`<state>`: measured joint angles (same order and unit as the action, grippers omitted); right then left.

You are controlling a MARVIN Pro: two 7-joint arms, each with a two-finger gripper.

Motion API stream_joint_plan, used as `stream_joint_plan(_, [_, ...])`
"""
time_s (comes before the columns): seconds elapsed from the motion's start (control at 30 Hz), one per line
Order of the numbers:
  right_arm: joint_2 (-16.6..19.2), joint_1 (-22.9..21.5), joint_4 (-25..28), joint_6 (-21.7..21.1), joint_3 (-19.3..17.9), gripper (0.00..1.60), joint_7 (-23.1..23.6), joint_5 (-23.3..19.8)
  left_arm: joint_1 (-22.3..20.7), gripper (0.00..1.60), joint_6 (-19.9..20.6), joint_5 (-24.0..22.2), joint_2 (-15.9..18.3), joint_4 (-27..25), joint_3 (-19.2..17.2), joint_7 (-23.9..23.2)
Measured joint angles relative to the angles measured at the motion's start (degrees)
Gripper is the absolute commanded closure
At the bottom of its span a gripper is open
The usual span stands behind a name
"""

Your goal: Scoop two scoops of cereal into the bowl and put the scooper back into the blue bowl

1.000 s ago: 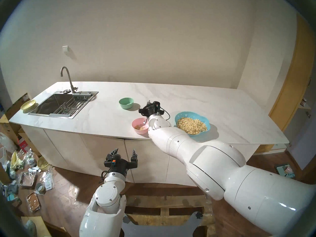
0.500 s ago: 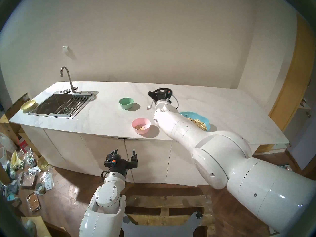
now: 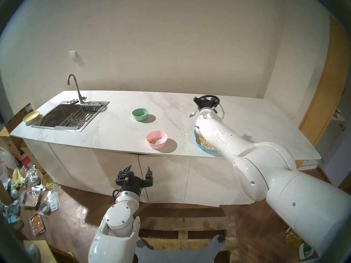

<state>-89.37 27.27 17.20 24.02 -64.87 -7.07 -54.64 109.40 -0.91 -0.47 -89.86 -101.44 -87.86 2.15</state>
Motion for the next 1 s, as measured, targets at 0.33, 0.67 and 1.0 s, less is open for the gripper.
stream_joint_plan(0.33, [10.3, 3.5, 0.1, -0.1, -3.9, 1.6, 4.1, 0.3, 0.1, 0.0, 0.0, 0.0, 0.0, -0.1, 0.0, 0.0])
stream_joint_plan(0.67, [15.7, 12.5, 12.2, -2.1, -5.1, 1.6, 7.7, -1.5, 0.0, 0.0, 0.0, 0.0, 0.0, -0.1, 0.0, 0.0])
stream_joint_plan(1.0, [17.0, 21.7, 31.9, -5.7, -5.4, 1.6, 6.0, -2.5, 0.1, 0.0, 0.0, 0.0, 0.0, -0.1, 0.0, 0.0])
